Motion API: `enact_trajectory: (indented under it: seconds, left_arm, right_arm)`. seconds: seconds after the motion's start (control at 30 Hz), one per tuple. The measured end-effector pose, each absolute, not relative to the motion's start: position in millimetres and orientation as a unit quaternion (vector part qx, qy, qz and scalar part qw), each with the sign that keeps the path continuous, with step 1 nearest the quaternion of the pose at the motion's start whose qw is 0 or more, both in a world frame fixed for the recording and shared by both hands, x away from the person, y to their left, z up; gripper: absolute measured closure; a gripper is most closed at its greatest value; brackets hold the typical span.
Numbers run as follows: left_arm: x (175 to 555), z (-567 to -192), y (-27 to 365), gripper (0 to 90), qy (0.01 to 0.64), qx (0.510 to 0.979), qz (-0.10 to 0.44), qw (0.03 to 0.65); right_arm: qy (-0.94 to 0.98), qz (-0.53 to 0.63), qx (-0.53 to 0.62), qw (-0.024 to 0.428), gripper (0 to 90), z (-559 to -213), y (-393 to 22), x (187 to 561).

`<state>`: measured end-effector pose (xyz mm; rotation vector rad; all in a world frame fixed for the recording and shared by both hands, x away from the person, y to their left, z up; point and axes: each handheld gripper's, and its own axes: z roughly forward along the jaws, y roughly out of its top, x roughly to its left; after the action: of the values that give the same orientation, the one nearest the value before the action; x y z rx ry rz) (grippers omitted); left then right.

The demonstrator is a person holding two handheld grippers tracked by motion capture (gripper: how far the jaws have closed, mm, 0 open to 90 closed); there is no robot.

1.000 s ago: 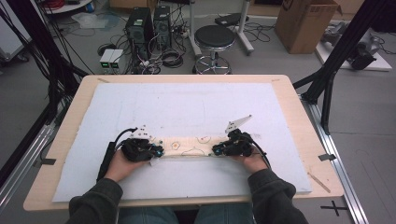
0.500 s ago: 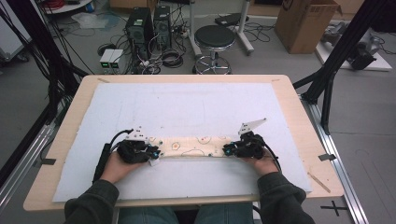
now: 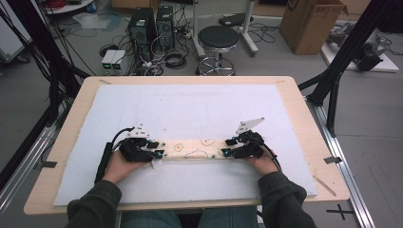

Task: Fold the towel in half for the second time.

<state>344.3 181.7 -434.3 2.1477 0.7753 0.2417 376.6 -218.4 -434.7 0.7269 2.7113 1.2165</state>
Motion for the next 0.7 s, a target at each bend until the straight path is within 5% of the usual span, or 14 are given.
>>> enact_trajectory:
  seconds: [0.7]
  left_arm:
    - [340,-440,186,50.4,0.303,0.852,0.095,0.417]
  right_arm:
    - [0.889,0.399,0.214,0.069,47.0,-440,-229,367]
